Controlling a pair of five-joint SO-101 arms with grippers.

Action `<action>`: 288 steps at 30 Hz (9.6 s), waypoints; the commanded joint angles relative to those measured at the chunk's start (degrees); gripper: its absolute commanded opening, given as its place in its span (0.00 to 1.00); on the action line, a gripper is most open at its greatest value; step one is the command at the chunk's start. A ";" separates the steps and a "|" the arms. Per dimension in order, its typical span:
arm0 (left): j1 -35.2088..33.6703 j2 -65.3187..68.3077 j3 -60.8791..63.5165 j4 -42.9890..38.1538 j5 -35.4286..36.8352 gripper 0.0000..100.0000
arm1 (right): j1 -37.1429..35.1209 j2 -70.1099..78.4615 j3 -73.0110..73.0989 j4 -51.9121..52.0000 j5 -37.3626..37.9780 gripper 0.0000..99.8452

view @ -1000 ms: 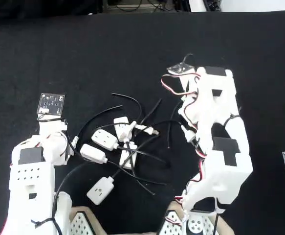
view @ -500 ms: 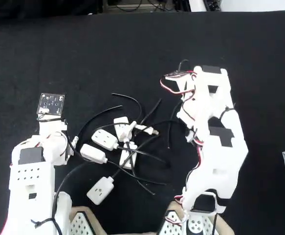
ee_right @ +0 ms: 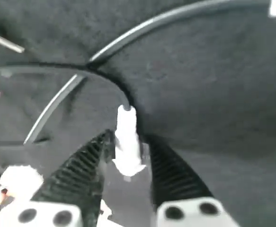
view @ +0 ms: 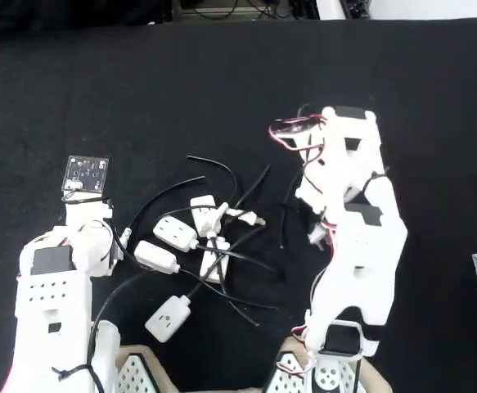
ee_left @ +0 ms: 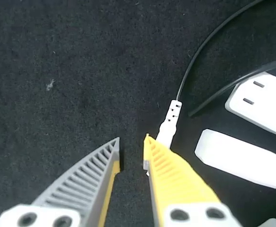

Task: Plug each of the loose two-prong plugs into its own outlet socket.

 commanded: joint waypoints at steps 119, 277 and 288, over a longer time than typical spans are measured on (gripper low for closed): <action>25.19 -47.56 10.77 -13.27 6.42 0.09 | -48.62 -105.71 67.74 -33.49 -34.81 0.01; 14.64 27.96 -11.38 -8.26 -19.60 0.20 | -10.37 -106.07 80.13 -43.25 -43.69 0.01; 14.90 36.48 -15.34 -8.35 -32.26 0.15 | -10.37 -106.07 80.13 -43.25 -43.60 0.01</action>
